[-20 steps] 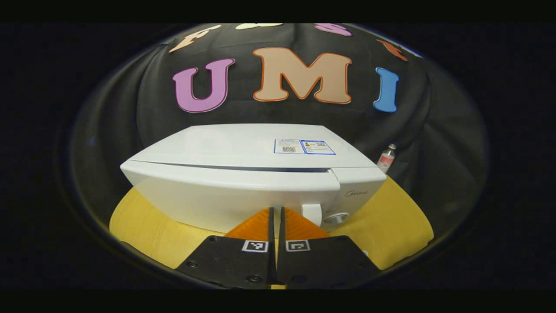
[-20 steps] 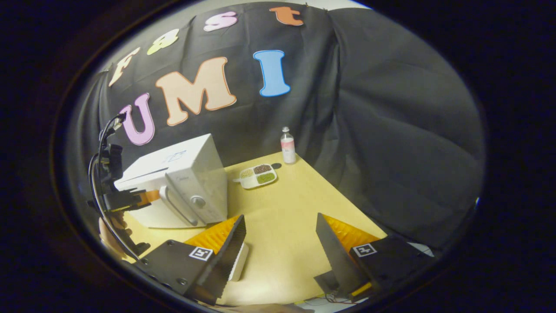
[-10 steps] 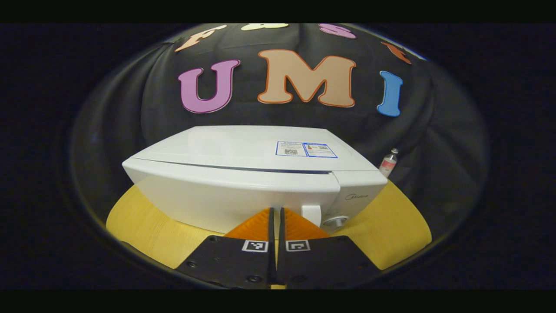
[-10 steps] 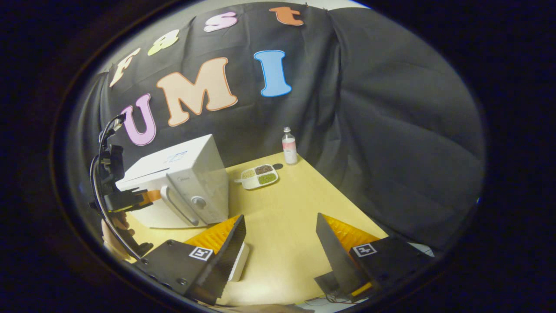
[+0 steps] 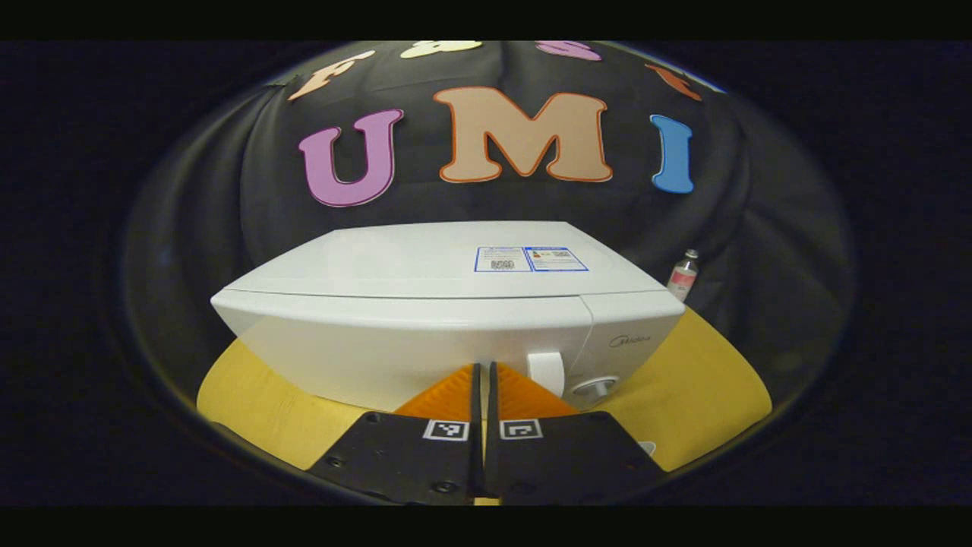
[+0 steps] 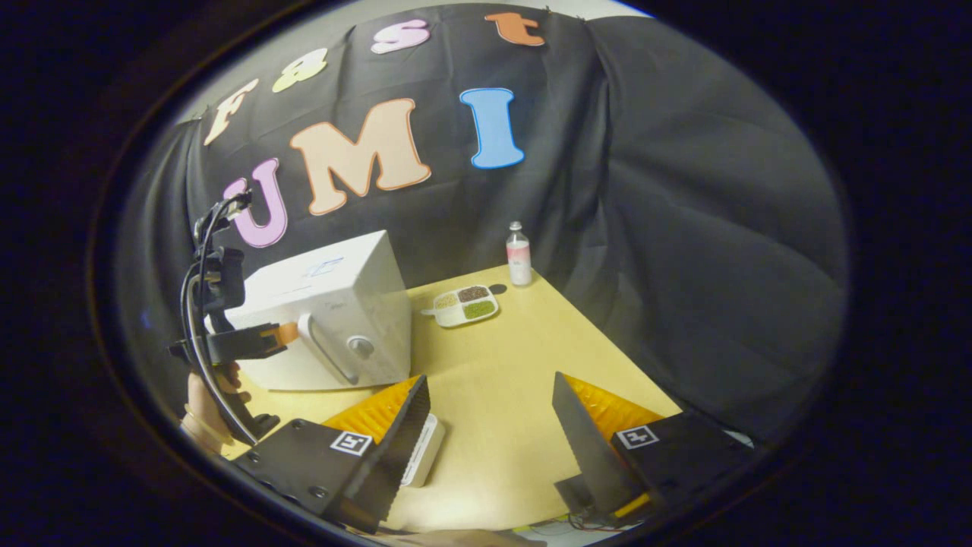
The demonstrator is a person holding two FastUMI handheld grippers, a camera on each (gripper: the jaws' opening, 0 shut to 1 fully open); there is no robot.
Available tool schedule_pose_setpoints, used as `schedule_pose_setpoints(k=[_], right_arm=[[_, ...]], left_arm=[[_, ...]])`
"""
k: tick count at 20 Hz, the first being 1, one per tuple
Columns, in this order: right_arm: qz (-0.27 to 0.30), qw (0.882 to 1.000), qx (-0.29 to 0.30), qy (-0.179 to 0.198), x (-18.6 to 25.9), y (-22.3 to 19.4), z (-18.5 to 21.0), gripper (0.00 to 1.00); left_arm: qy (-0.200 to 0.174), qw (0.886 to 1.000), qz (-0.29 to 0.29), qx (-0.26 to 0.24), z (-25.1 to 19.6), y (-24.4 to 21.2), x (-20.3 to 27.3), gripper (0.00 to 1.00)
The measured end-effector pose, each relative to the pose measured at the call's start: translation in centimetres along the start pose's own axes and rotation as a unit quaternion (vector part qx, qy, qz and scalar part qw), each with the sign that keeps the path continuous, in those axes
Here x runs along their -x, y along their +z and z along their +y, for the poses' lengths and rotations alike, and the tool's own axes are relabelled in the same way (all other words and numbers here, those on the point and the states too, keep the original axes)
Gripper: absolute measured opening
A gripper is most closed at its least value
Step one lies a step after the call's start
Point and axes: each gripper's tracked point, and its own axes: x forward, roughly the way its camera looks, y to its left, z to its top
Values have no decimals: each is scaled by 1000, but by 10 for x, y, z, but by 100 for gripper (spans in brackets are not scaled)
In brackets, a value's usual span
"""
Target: Open the microwave oven with the left hand, put the food in, and close the microwave oven.
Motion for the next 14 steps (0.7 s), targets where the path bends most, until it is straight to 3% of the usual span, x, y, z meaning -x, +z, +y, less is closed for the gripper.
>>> schedule_pose_setpoints(k=[1,2,3,4,8,13,14], right_arm=[[-2,1000,-2,1,1,1,1,92],[-4,1000,-5,2,2,1,3,92],[-4,1000,-5,3,3,1,3,100],[-4,1000,-4,4,2,0,4,92],[-2,1000,9,28,1,-3,20,92],[1,996,44,74,-3,0,48,92],[0,996,48,79,-4,2,51,100]], left_arm=[[0,1000,-3,5,2,2,1,0],[4,1000,-6,5,5,5,4,2],[4,1000,-11,3,8,8,8,1],[0,1000,-15,0,8,11,12,0],[-18,999,-34,-5,14,24,43,2],[-10,999,-39,3,34,27,85,5],[-5,999,-40,4,40,28,93,8]])
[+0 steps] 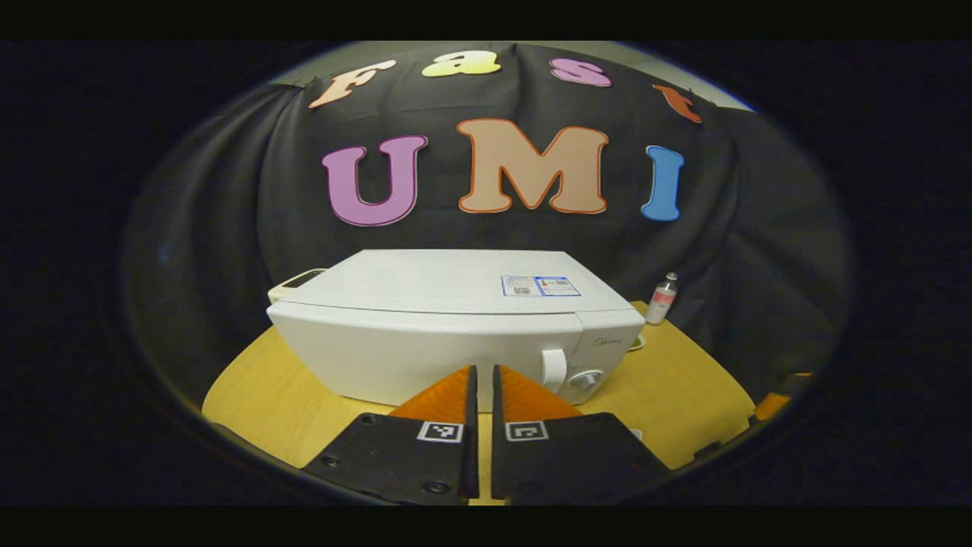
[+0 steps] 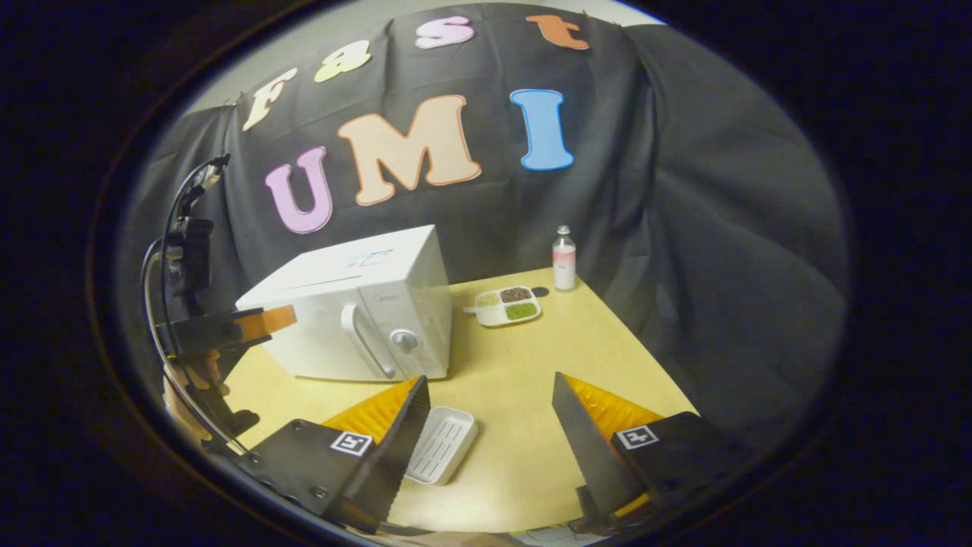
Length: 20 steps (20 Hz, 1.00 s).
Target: Open the microwave oven with the left hand, put the food in, and close the microwave oven.
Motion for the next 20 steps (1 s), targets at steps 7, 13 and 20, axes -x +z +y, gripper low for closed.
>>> schedule_pose_setpoints(k=[7,13,20], right_arm=[[-25,999,10,33,-5,39,25,92],[-62,995,18,70,2,90,46,92],[-113,989,17,92,16,149,54,92]], left_arm=[[30,999,-28,34,31,39,62,19],[55,994,-90,39,47,77,98,78],[83,990,-103,43,63,86,125,96]])
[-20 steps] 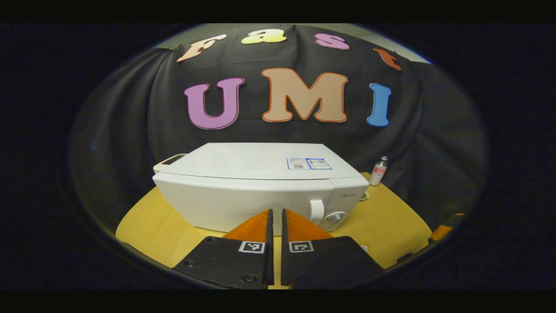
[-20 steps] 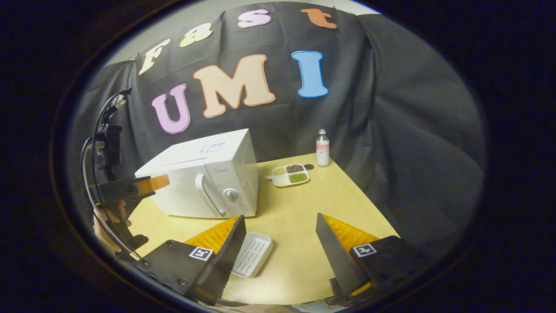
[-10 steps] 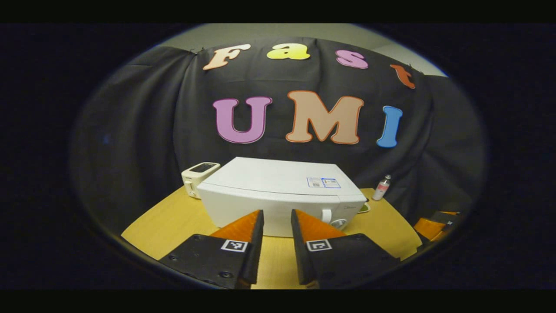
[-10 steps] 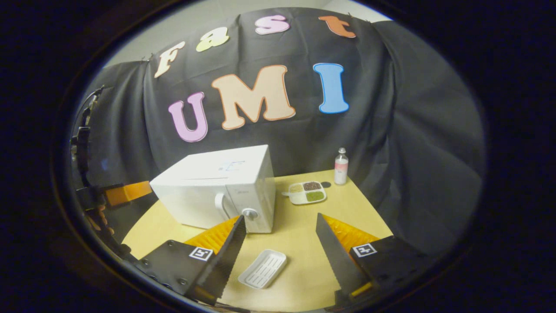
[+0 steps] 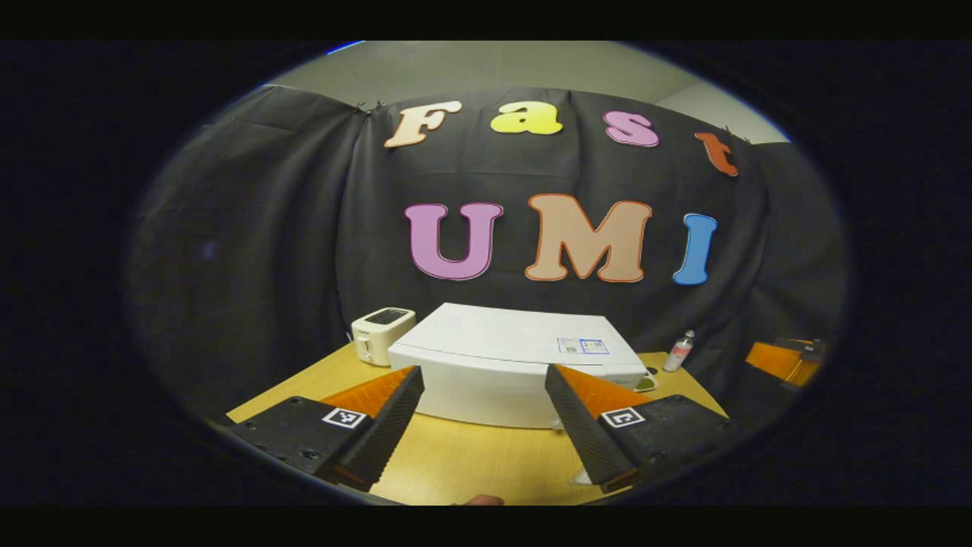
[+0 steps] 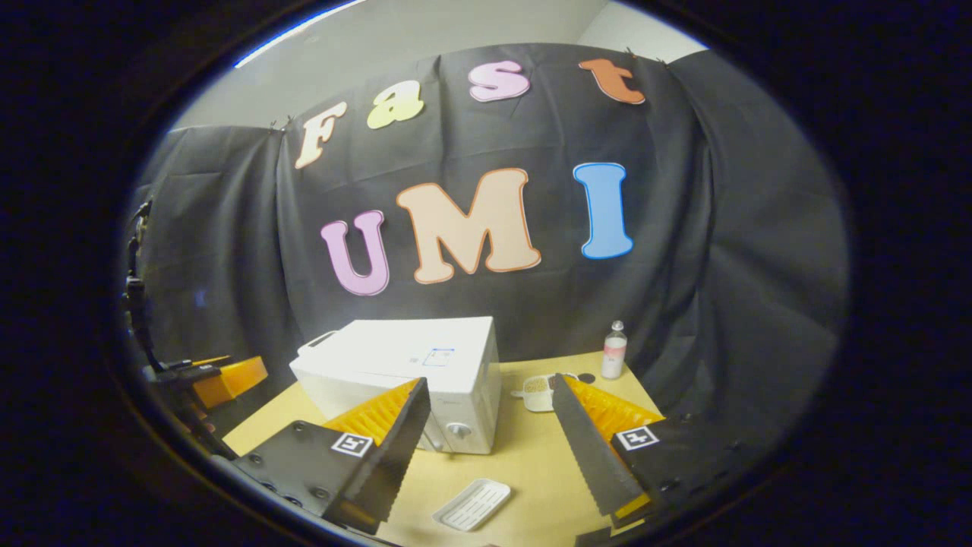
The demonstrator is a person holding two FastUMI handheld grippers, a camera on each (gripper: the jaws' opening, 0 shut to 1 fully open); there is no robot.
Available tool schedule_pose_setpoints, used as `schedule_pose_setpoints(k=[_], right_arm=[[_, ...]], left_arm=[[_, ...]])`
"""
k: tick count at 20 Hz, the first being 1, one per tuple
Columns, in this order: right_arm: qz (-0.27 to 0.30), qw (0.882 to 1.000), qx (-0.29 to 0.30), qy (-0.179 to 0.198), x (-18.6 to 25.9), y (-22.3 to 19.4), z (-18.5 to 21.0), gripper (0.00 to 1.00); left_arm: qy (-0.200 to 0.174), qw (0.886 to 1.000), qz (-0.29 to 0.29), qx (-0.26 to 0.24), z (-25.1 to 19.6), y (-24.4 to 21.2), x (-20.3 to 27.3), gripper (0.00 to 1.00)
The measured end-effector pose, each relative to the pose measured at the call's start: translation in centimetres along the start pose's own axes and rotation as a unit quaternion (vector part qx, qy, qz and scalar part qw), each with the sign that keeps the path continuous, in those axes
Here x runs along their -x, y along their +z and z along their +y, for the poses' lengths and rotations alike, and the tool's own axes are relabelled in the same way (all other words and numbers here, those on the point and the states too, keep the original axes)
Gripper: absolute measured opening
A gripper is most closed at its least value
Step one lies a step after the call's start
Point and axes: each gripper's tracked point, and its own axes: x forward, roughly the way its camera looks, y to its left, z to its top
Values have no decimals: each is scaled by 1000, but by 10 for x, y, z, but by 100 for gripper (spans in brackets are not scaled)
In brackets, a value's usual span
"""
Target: Open the microwave oven with the left hand, put the food in, and close the microwave oven.
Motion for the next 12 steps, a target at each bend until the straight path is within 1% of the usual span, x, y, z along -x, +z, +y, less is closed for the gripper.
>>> schedule_pose_setpoints(k=[3,6,7,8,10,11,12], right_arm=[[-10,1000,-4,9,8,16,5,92],[-22,1000,13,19,11,28,10,91],[-24,999,17,23,13,31,11,91],[-26,999,19,27,14,34,14,91],[-32,999,21,33,18,38,18,91],[-33,999,21,34,20,38,19,91],[-34,999,20,36,20,39,21,91]], left_arm=[[3,1000,-12,7,5,11,3,96],[-3,1000,-18,21,5,18,4,96],[-4,1000,-19,24,5,18,3,99],[-3,1000,-18,25,6,18,1,99],[-2,1000,-14,23,7,15,2,94],[-2,1000,-12,23,8,13,1,96],[-3,1000,-10,25,8,13,1,96]])
